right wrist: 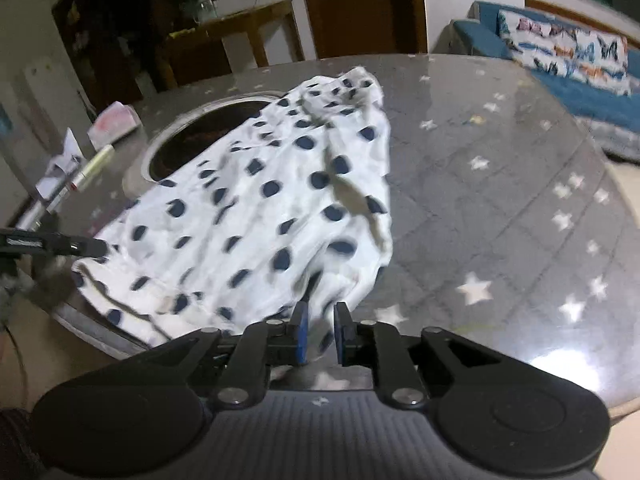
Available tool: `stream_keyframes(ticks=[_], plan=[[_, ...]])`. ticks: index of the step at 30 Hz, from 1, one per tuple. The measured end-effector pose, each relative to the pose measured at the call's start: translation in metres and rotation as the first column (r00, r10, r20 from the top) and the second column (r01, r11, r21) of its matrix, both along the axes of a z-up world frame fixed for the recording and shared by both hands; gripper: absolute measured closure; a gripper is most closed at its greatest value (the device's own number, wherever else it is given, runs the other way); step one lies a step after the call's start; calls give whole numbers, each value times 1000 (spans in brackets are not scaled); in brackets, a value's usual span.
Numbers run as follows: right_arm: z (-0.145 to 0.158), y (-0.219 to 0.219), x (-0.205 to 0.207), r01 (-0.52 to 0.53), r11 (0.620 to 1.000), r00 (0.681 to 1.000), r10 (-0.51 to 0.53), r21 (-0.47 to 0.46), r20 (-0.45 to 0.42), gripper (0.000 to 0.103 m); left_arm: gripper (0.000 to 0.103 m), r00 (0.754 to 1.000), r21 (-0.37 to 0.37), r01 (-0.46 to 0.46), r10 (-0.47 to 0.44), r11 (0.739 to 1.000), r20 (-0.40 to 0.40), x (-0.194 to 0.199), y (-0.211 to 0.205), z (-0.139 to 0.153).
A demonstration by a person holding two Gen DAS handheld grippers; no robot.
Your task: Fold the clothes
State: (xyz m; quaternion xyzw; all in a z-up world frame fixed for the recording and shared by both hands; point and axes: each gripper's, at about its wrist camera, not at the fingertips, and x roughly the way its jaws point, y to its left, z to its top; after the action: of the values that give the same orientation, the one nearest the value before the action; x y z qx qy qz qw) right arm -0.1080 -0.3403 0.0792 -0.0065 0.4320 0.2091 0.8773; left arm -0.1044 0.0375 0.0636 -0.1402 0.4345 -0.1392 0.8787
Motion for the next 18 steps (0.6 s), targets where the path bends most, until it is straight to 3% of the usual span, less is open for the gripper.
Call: stream_keyframes(ticks=[2,5,9,18], plan=[[13,-4,7,-1,1000,1000,1,-13,26,87,95,999,18,-5,4,1000,38,1,4,11],[33,1,26,-29,999,996,31,-32,85,87,75,996,41,-15,11,999,92,7,6,24],[41,28,70,-93,993,983,102,-67,150,78,61,990,47,-22,16,999,141,19,0,30],[25,109,179,-225,964,948,250,-142,196,74,57,997,10,-10,9,1000,78,71,-42,-2]])
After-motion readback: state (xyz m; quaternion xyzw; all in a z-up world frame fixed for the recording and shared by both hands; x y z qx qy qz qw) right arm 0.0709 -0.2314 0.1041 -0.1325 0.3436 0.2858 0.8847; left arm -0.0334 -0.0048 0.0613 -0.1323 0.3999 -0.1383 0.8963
